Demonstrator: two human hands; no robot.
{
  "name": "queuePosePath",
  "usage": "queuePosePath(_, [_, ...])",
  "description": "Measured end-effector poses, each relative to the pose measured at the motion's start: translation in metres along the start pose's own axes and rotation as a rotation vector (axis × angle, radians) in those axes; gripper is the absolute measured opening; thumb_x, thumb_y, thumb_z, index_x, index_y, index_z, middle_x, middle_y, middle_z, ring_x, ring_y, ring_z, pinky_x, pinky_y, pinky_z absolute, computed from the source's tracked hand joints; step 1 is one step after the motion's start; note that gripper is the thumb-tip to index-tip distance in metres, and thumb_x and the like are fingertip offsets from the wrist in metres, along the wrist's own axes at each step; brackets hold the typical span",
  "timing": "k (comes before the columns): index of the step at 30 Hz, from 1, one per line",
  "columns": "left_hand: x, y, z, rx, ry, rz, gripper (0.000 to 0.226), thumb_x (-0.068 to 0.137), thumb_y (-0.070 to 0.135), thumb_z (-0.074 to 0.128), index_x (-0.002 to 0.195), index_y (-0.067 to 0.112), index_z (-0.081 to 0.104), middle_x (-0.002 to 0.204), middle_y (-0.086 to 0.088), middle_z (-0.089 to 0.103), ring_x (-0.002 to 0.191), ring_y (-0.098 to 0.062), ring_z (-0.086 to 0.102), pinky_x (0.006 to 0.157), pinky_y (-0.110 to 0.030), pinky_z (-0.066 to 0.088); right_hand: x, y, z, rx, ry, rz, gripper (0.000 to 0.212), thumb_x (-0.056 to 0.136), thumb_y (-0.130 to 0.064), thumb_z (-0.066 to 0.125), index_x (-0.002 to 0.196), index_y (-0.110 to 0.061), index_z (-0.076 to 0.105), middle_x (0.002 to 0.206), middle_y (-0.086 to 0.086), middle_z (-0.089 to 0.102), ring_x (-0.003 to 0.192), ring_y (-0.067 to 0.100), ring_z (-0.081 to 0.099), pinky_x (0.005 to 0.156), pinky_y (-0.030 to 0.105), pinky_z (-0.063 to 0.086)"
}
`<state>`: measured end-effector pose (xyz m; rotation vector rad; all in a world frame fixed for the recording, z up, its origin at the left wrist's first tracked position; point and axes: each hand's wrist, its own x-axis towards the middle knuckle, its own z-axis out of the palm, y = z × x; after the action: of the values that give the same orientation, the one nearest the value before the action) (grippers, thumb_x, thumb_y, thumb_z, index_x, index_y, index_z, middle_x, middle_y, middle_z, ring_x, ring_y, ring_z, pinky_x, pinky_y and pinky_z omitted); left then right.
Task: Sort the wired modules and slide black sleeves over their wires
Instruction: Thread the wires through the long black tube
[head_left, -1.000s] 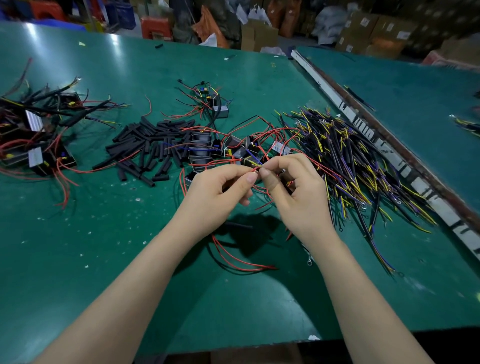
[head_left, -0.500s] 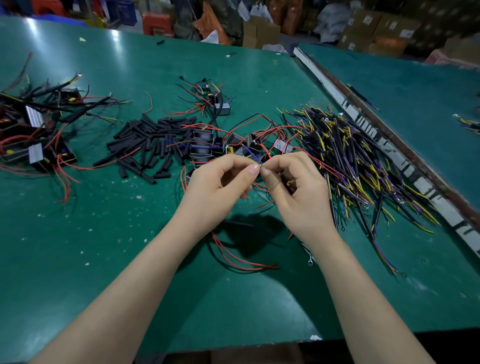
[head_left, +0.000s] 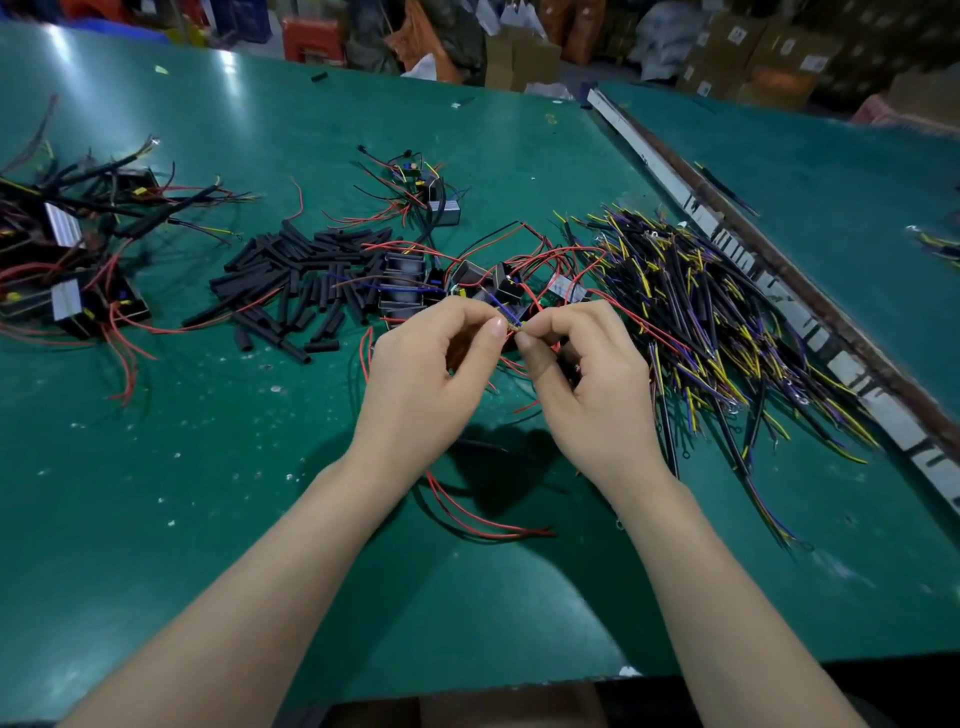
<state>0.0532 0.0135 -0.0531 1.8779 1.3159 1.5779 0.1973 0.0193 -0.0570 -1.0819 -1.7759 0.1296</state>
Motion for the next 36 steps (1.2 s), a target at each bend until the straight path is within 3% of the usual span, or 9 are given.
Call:
queuePosePath(3, [-0.001, 0.001, 0.003, 0.137, 0.087, 0.032, 0.012, 0.09, 0.018, 0.057, 0.085, 0.011, 0.065, 0.074, 0.008, 0.062, 0.067, -0.005, 0.052, 0.066, -0.017, 0.04, -0.002, -0.004, 0.003, -0.073, -0.013, -0.01, 0.014, 0.093, -0.019, 0.057, 0.094, -0.008, 0.066, 0.095, 0.002, 0.059, 0.078, 0.01, 0.054, 0.063, 0.038, 0.049])
queuePosePath(7, [-0.001, 0.004, 0.01, 0.344, 0.065, -0.065, 0.013, 0.09, 0.021, 0.057, 0.084, 0.011, 0.063, 0.079, 0.0, 0.063, 0.077, -0.023, 0.057, 0.07, -0.04, 0.044, -0.001, -0.005, 0.007, -0.422, 0.071, -0.177, 0.016, 0.091, -0.018, 0.055, 0.09, -0.012, 0.071, 0.092, 0.004, 0.065, 0.072, 0.025, 0.061, 0.052, 0.029, 0.043])
queuePosePath(11, [0.004, 0.003, 0.005, 0.402, -0.158, -0.012, 0.011, 0.087, 0.021, 0.057, 0.086, 0.013, 0.065, 0.076, 0.004, 0.058, 0.078, -0.025, 0.057, 0.072, -0.04, 0.046, 0.0, 0.008, -0.001, -0.51, 0.071, -0.286, 0.011, 0.084, -0.009, 0.065, 0.086, -0.016, 0.073, 0.089, 0.003, 0.066, 0.075, 0.025, 0.061, 0.062, 0.035, 0.033])
queuePosePath(15, [0.007, -0.005, -0.009, 0.258, -0.333, 0.031, 0.007, 0.085, 0.015, 0.061, 0.082, 0.013, 0.068, 0.066, 0.009, 0.057, 0.065, -0.011, 0.051, 0.066, -0.027, 0.041, -0.001, 0.014, -0.006, -0.396, -0.017, -0.255, 0.01, 0.081, -0.01, 0.072, 0.086, -0.018, 0.075, 0.088, 0.002, 0.064, 0.079, 0.018, 0.058, 0.066, 0.035, 0.029])
queuePosePath(19, [0.009, -0.005, -0.012, -0.072, -0.41, -0.12, 0.019, 0.091, 0.012, 0.061, 0.074, 0.023, 0.059, 0.054, 0.013, 0.048, 0.048, 0.0, 0.04, 0.051, -0.014, 0.033, 0.003, 0.016, -0.009, -0.178, -0.045, -0.189, 0.008, 0.084, -0.012, 0.068, 0.089, -0.012, 0.075, 0.088, -0.001, 0.055, 0.077, 0.015, 0.056, 0.066, 0.043, 0.042])
queuePosePath(22, [0.01, -0.002, -0.013, -0.272, -0.39, -0.191, 0.019, 0.093, 0.011, 0.058, 0.076, 0.02, 0.06, 0.048, 0.01, 0.045, 0.045, -0.005, 0.038, 0.047, -0.017, 0.032, 0.004, 0.015, -0.006, -0.044, -0.045, -0.14, 0.009, 0.085, -0.011, 0.067, 0.09, -0.008, 0.074, 0.09, -0.004, 0.052, 0.079, 0.013, 0.054, 0.064, 0.053, 0.047])
queuePosePath(27, [0.008, -0.002, -0.004, -0.429, -0.209, -0.319, 0.02, 0.095, 0.007, 0.052, 0.078, 0.017, 0.057, 0.044, 0.011, 0.045, 0.042, -0.004, 0.039, 0.045, -0.014, 0.032, 0.0, 0.01, 0.001, -0.014, -0.052, -0.117, 0.011, 0.087, -0.013, 0.066, 0.091, -0.006, 0.072, 0.09, 0.005, 0.06, 0.081, 0.022, 0.059, 0.065, 0.053, 0.047])
queuePosePath(31, [0.006, -0.006, -0.001, -0.258, -0.137, -0.244, 0.021, 0.094, 0.011, 0.055, 0.077, 0.023, 0.057, 0.044, 0.011, 0.047, 0.043, -0.003, 0.041, 0.048, -0.018, 0.036, 0.0, 0.007, 0.001, -0.077, -0.073, -0.169, 0.01, 0.088, -0.01, 0.065, 0.091, -0.003, 0.071, 0.089, 0.008, 0.06, 0.076, 0.025, 0.059, 0.06, 0.049, 0.046])
queuePosePath(36, [0.005, -0.009, 0.0, -0.097, -0.17, -0.165, 0.011, 0.084, 0.03, 0.055, 0.073, 0.029, 0.055, 0.048, 0.012, 0.049, 0.045, -0.005, 0.042, 0.052, -0.025, 0.037, 0.0, 0.007, -0.005, -0.229, 0.029, -0.191, 0.008, 0.088, -0.014, 0.064, 0.089, -0.011, 0.072, 0.091, 0.003, 0.063, 0.083, 0.015, 0.056, 0.066, 0.042, 0.039])
